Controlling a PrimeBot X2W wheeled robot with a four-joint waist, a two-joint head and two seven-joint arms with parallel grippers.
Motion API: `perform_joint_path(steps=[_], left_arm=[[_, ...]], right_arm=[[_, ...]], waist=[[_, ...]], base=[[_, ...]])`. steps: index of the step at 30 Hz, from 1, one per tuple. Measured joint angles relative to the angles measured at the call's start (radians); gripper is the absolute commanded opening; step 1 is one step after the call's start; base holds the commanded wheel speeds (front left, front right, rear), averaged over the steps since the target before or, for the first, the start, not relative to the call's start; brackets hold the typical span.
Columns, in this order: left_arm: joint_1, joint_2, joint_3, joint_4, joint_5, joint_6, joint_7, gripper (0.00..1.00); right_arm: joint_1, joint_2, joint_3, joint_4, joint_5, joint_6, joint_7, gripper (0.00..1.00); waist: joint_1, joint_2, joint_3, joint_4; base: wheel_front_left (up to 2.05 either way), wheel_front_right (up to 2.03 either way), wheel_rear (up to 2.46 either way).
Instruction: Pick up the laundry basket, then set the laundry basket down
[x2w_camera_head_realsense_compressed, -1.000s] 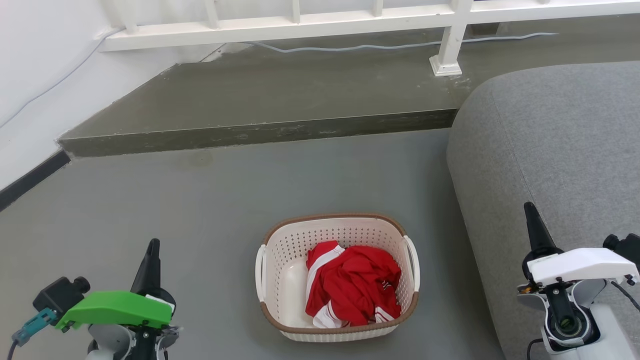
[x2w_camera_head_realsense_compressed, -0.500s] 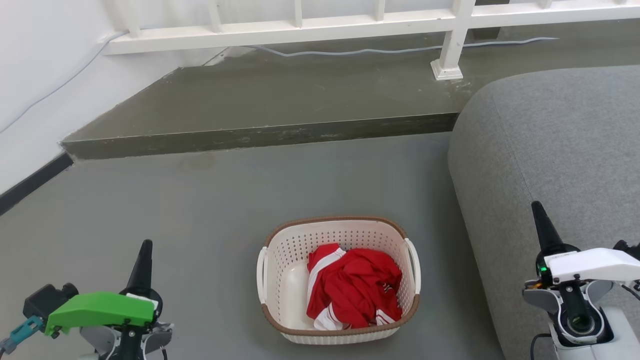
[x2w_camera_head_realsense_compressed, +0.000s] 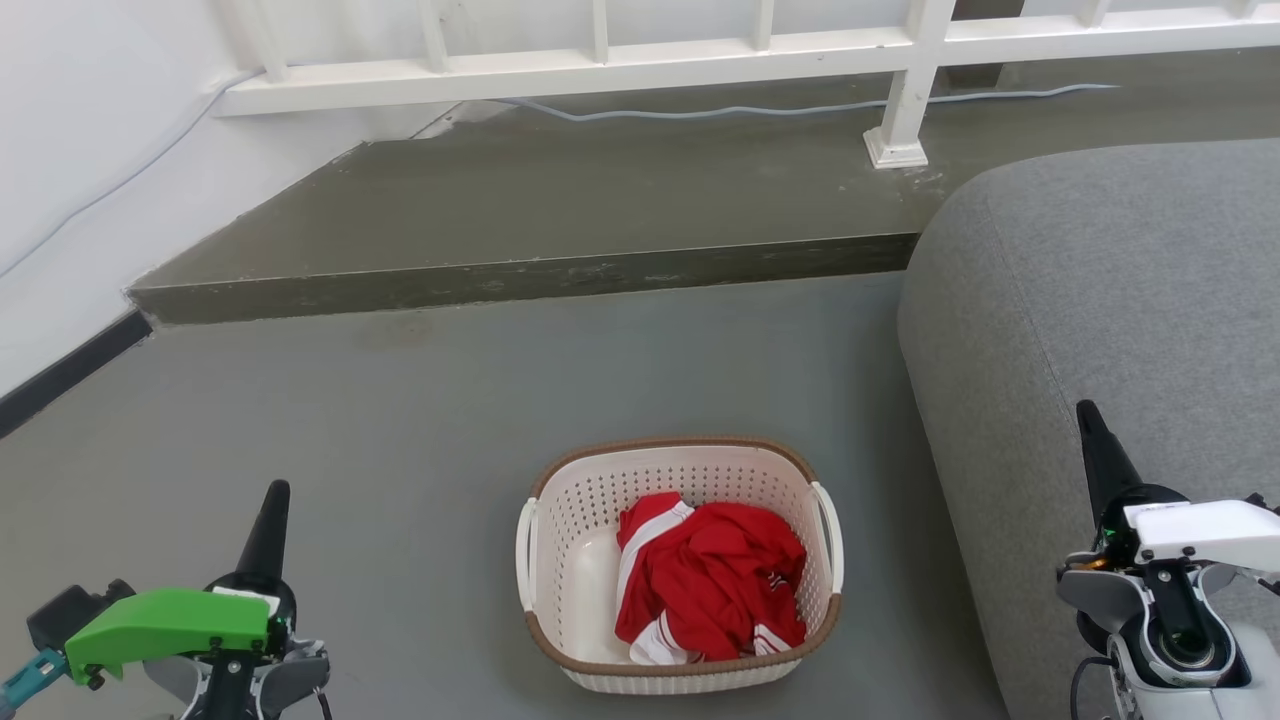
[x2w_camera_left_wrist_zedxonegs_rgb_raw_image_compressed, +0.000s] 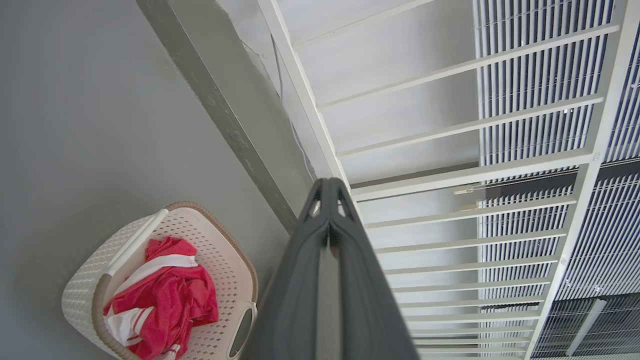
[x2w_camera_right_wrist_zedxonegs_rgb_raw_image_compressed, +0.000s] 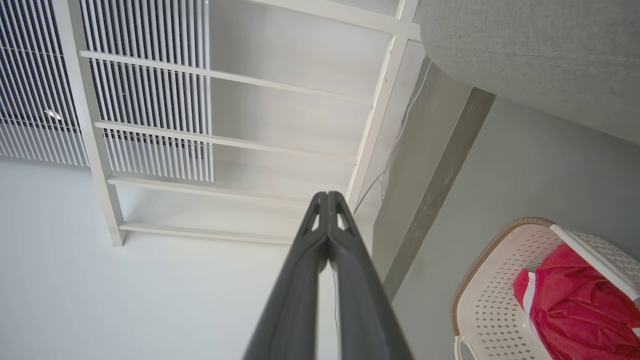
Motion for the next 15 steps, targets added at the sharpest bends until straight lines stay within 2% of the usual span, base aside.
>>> perform_joint_path(steps=[15], left_arm=[[0.000,0.000,0.039,0.000,-0.181,-0.004,0.049,0.00]], right_arm=[[0.000,0.006,-0.040,-0.008,0.191,0.005,0.052,0.00]], waist=[[0.0000,0.0000,-0.010,0.004]], base=[[0.00,0.00,0.00]])
